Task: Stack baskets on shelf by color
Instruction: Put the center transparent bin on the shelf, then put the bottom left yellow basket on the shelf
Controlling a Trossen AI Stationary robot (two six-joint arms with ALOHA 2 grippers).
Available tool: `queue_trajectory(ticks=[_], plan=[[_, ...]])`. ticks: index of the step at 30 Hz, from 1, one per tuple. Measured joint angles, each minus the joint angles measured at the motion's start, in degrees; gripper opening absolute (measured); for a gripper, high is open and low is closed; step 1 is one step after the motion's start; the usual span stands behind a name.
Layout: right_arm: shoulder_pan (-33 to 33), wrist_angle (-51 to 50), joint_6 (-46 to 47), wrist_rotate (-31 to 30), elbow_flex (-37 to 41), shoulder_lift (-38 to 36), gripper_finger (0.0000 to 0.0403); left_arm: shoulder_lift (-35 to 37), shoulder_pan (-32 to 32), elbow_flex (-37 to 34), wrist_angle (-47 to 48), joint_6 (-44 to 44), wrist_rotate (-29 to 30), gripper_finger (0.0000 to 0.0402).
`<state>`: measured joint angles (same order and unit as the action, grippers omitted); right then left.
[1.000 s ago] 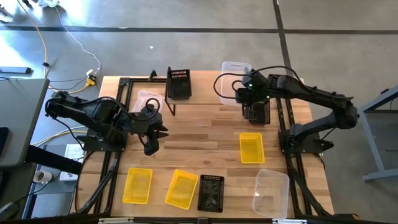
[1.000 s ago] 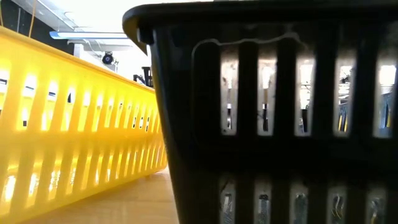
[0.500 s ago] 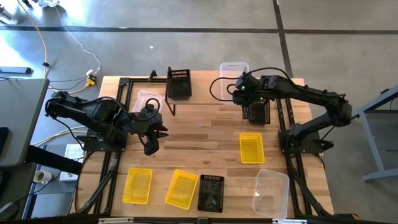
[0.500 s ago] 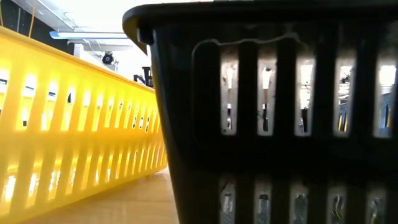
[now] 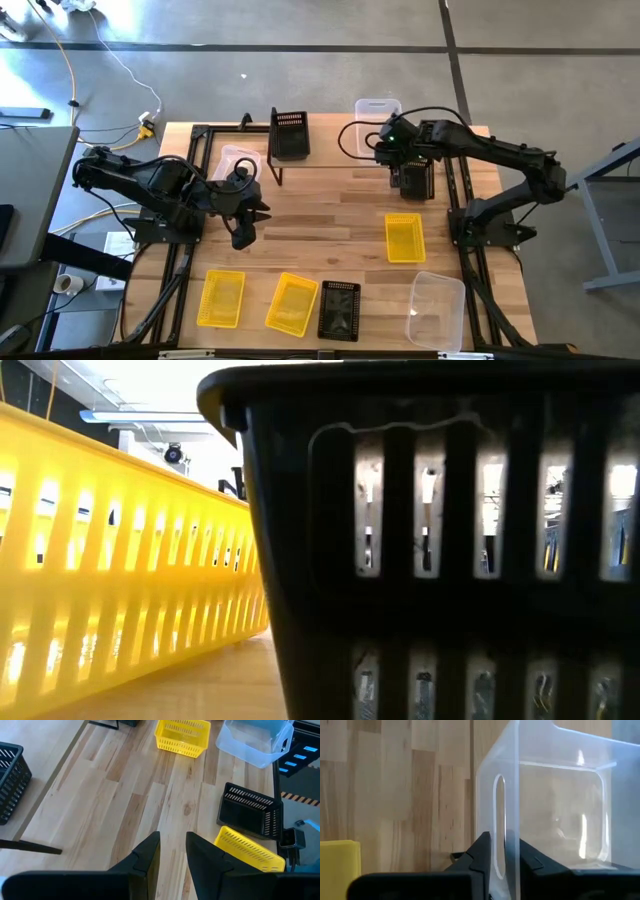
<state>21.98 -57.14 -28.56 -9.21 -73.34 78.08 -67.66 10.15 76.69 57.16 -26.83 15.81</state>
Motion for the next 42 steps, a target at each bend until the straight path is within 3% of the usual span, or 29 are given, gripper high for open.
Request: queue_trajectory(ticks=[8, 23, 30, 35, 42], plan=[[0.18, 0.53, 1.46, -0.85, -0.61, -0.02, 0.0072, 0.0, 0.0, 0.0, -0.01, 0.0, 0.0, 0.0086], [0.09, -6.18, 6.04, -0.75, -8.93, -0.07, 0.0074, 0.0, 0.0, 0.0, -0.01, -0.11, -0.2, 0.0086], [-0.31, -9.39, 12.41, 2.31, -14.13, -0.07, 0.0074, 0.0, 0.0, 0.0, -0.01, -3.58, -2.64, 0.0086], [-3.31, -13.99, 17.83, 3.05, -17.66, -0.07, 0.0074, 0.0, 0.78, 0.0, -0.01, -7.15, -8.29, 0.0086], [-9.91, -15.08, 24.15, 3.71, -19.19, -0.07, 0.0074, -0.11, 7.85, 0.0, 3.88, -14.36, -7.62, 0.0086]])
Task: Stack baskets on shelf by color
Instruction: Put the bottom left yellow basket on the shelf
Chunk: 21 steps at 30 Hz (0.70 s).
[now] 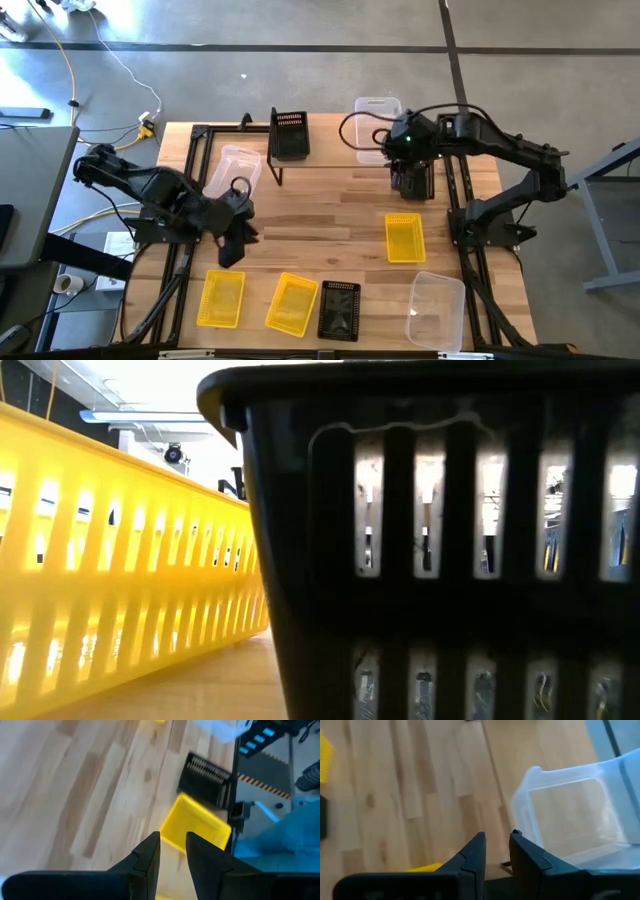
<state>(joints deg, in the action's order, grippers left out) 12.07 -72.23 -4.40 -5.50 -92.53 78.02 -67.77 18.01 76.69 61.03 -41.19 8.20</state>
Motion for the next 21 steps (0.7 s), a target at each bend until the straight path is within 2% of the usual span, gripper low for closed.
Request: queue_trajectory(ticks=[7, 15, 17, 21], plan=[[-6.79, 0.02, 8.16, -0.04, -0.02, 0.02, 0.0074, -0.86, 9.76, 0.02, 1.39, -6.09, 5.7, 0.0086], [-14.02, 0.54, 20.69, -1.0, -0.02, 0.02, 0.0074, -2.6, 18.21, 0.03, 3.96, -11.74, 5.82, 0.0086], [-15.58, 0.82, 24.66, -1.8, -0.02, 0.02, 0.0074, -3.15, 20.25, 0.03, 4.53, -15.1, 5.76, 0.0086], [-18.47, 1.29, 31.82, -3.08, -0.02, 0.04, 0.0074, -4.62, 24.91, 0.02, 6.77, -28.06, 5.93, 0.0086]])
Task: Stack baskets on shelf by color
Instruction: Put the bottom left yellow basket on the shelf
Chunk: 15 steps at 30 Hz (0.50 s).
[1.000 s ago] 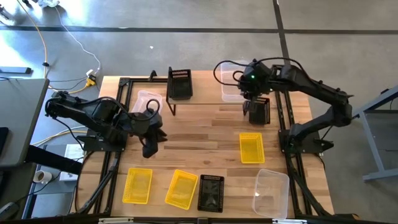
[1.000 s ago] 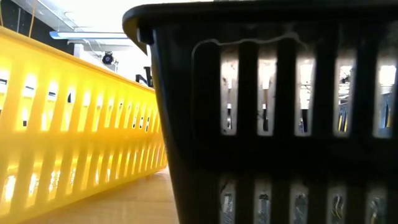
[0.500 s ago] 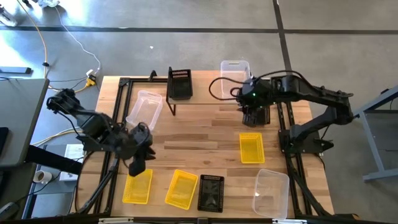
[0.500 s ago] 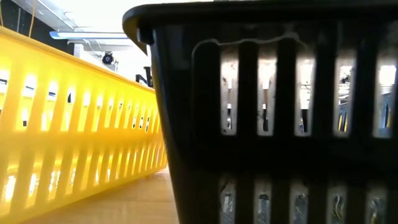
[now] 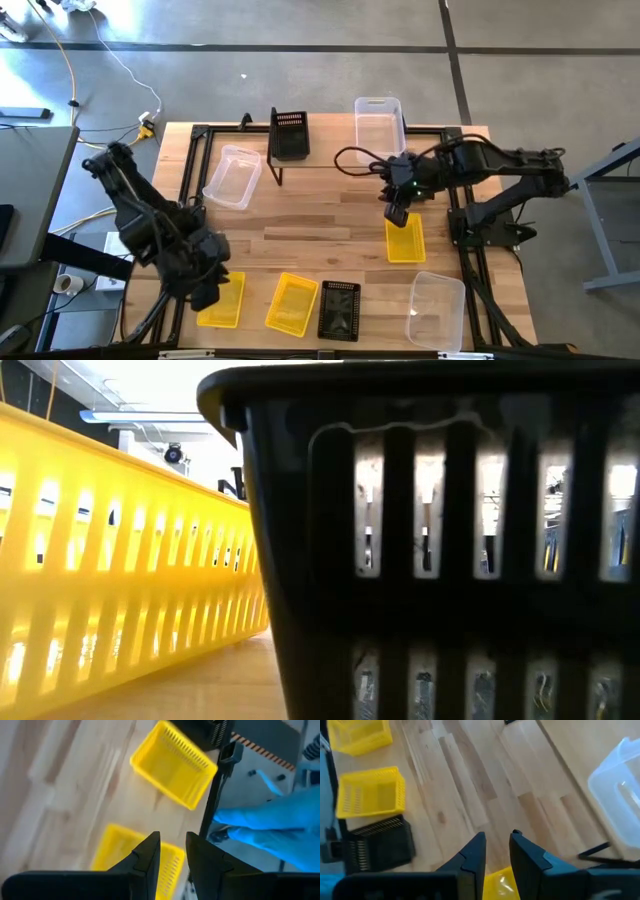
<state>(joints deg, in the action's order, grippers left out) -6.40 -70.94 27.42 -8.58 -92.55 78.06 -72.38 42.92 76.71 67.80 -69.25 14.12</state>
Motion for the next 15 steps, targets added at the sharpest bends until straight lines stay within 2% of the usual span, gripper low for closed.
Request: queue_trajectory(ticks=[7, 15], plan=[[-3.46, 2.81, 6.98, 0.05, 0.0, 0.0, 0.0074, -4.58, 7.45, 0.0, 6.49, -19.54, 0.04, 0.0085], [-4.95, 5.97, 7.23, 0.07, 0.0, 0.0, 0.0074, -10.64, 11.78, 0.0, 11.44, -37.07, -2.13, 0.0085]])
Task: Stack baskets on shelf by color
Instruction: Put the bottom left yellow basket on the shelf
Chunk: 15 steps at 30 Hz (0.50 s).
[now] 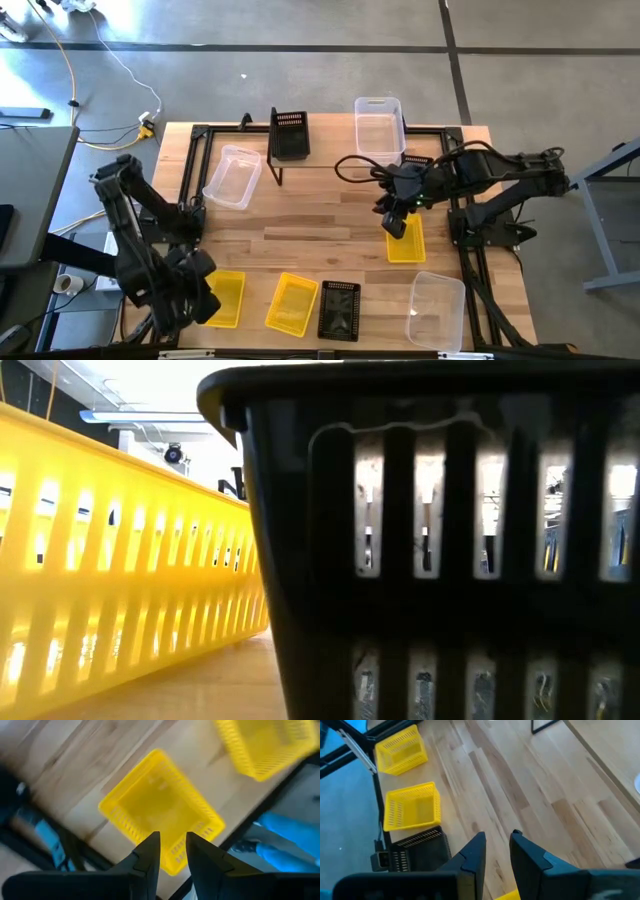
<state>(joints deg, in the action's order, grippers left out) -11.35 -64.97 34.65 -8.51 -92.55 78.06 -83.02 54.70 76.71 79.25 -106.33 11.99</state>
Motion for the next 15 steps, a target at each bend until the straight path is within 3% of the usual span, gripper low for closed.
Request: queue_trajectory(ticks=[9, 15], plan=[[0.04, 0.11, -1.65, 0.02, 0.0, 0.0, 0.0074, -6.64, 2.47, 0.0, 2.18, -18.98, -1.71, 0.0085], [0.02, 0.11, -2.4, 0.32, 0.0, 0.0, 0.0074, -10.26, 2.42, -0.02, 2.36, -22.2, -5.5, 0.0085]])
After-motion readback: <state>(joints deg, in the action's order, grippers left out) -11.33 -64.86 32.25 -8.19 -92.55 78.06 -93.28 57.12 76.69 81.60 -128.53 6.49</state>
